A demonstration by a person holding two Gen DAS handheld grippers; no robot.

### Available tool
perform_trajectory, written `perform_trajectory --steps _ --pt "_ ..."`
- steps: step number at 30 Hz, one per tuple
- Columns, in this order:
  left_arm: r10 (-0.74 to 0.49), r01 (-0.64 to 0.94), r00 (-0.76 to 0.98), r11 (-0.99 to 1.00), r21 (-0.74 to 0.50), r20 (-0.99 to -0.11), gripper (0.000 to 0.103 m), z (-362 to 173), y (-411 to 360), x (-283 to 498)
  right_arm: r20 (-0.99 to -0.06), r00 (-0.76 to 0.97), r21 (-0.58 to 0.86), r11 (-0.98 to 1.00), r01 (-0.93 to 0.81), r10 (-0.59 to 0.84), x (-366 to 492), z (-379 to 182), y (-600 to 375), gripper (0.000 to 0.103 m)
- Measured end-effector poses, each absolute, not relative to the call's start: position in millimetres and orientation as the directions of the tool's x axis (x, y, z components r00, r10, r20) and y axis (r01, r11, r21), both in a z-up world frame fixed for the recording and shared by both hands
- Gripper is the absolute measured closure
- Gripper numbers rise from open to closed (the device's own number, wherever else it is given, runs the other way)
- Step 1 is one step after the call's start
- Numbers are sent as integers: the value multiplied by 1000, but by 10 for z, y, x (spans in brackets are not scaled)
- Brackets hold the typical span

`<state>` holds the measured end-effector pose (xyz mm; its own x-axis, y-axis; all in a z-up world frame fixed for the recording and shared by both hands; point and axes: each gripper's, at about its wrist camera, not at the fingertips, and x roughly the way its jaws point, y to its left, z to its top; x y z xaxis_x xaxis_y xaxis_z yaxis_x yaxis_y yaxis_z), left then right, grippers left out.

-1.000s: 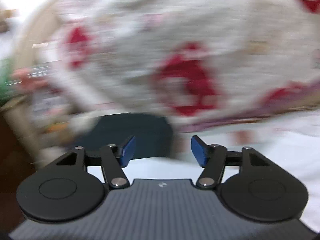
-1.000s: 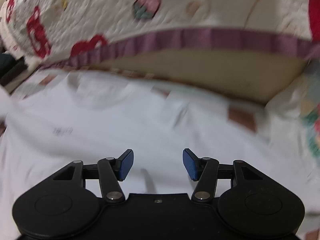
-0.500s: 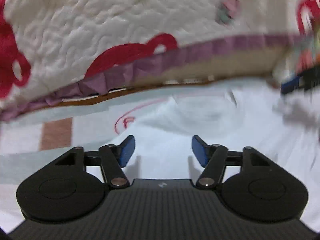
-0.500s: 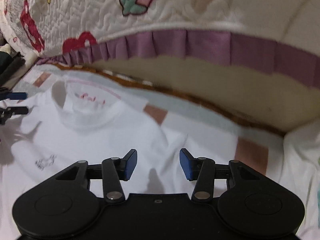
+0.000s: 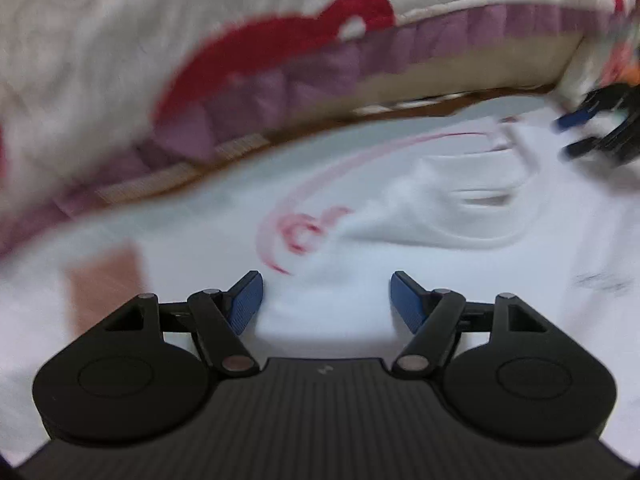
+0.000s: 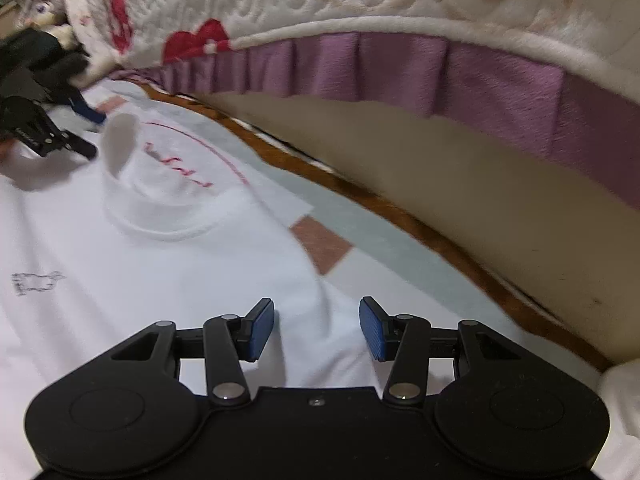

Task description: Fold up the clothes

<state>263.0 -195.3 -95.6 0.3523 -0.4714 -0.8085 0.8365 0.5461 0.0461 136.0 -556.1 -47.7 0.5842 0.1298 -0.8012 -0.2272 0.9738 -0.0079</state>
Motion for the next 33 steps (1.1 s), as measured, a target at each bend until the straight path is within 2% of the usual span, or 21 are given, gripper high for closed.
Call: perform_trajectory --steps 3,5,7,9,10,11,12,13,14,16,20,27,33 --pt "-495 848 289 530 -21 -820 24 -991 -1982 2663 -801 581 3 973 -232 141 1393 -532 -5574 50" --pt "-483 842 332 540 23 -810 14 -1008 -2038 2654 -794 593 6 976 -217 137 1425 -578 -5572 42" --pt "-483 836 389 543 79 -785 14 -1015 -2099 2634 -782 608 22 981 -191 136 1471 -617 -5570 38" --pt "-502 837 379 545 57 -777 15 -1014 -2130 2644 -776 615 43 986 -164 136 1500 -639 -5528 35" --pt "-510 838 363 545 34 -780 20 -999 -2140 2643 -774 618 53 987 -151 136 1513 -648 -5503 37" --pt "-517 838 346 545 11 -782 34 -984 -2149 2641 -773 619 62 987 -147 140 1502 -640 -5467 52" --pt "-525 838 330 545 -13 -784 49 -969 -2158 2639 -772 618 69 987 -148 147 1477 -621 -5424 81" --pt "-533 838 313 545 -36 -786 92 -954 -2167 2638 -772 617 76 986 -149 153 1452 -602 -5382 93" --pt "-526 836 320 547 -25 -788 99 -918 -2195 2612 -770 623 55 987 -150 138 1417 -580 -5329 95" --pt "-503 837 371 544 48 -781 99 -802 -2277 2543 -758 648 -28 988 -149 76 1339 -523 -5227 97" --pt "-527 815 480 565 134 -701 100 -429 -2401 2684 -691 719 -197 976 -88 -75 1380 -302 -5207 98" --pt "-471 752 565 631 188 -677 100 -343 -2552 2953 -626 761 -270 963 -8 -169 1667 -77 -5254 98" --pt "-425 730 579 651 210 -695 100 -551 -2654 3100 -641 746 -272 962 2 -183 1850 -185 -5267 98"
